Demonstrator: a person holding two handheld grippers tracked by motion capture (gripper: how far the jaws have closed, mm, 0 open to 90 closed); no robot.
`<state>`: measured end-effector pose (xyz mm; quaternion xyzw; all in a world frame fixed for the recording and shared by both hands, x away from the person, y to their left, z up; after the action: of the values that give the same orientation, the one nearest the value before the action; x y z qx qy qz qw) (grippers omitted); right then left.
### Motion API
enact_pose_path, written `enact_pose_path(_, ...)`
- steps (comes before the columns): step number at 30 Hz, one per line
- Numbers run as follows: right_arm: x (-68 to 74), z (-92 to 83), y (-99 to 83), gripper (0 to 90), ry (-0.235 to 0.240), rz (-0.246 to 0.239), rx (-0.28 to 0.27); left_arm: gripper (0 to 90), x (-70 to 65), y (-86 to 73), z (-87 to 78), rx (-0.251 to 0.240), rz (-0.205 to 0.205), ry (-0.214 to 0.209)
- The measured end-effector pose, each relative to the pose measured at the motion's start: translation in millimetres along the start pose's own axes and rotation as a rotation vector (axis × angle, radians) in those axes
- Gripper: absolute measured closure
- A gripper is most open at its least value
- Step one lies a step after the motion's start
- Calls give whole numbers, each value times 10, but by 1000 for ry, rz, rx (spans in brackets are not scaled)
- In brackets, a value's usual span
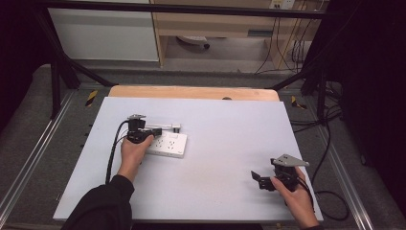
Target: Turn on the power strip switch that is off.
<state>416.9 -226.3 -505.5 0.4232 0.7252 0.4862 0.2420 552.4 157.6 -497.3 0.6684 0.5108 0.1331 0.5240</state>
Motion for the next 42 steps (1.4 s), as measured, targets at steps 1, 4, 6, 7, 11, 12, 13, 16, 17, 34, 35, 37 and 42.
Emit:
enact_pose_path(1,0,0,0,48,0,-1,0,900,-1,0,0,0,3,1)
enact_pose_path(4,0,0,0,48,0,-2,0,900,0,-1,0,0,4,1)
enact_pose_path(6,0,0,-1,48,0,-1,0,900,0,-2,0,0,4,6)
enact_pose_path(7,0,1,-3,48,0,-1,2,900,-2,-1,3,-1,4,9)
enact_pose_path(11,7,3,-6,47,1,1,5,900,20,-7,-9,5,10,25)
enact_pose_path(12,6,2,-7,47,1,1,5,900,22,-8,-10,2,4,23)
enact_pose_path(13,7,2,-7,47,1,1,5,900,24,-8,-10,0,-1,20)
enact_pose_path(16,2,5,-6,46,1,0,3,900,26,-7,-10,0,-5,15)
enact_pose_path(17,1,5,-5,46,0,1,3,900,27,-7,-11,1,-9,16)
enact_pose_path(34,-2,0,-4,46,-1,7,3,900,61,45,-38,-52,44,59)
enact_pose_path(35,-3,2,-4,46,-1,4,2,900,57,51,-44,-54,46,59)
enact_pose_path(37,-1,1,-3,45,-1,5,2,900,48,62,-47,-61,46,57)
enact_pose_path(42,-3,4,-6,45,-1,2,3,840,37,68,-49,-61,48,56)
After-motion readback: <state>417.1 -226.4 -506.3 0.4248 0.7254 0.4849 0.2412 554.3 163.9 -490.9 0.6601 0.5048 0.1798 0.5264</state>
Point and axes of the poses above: each handheld gripper's, and its own axes: z roughly forward along the jaws, y roughly out of its top, x roughly to its left, the point moved 10 cm from there along z, roughly forward along the jaws, and after that the axes turned 11 degrees about -x, right-handed, at the moved point
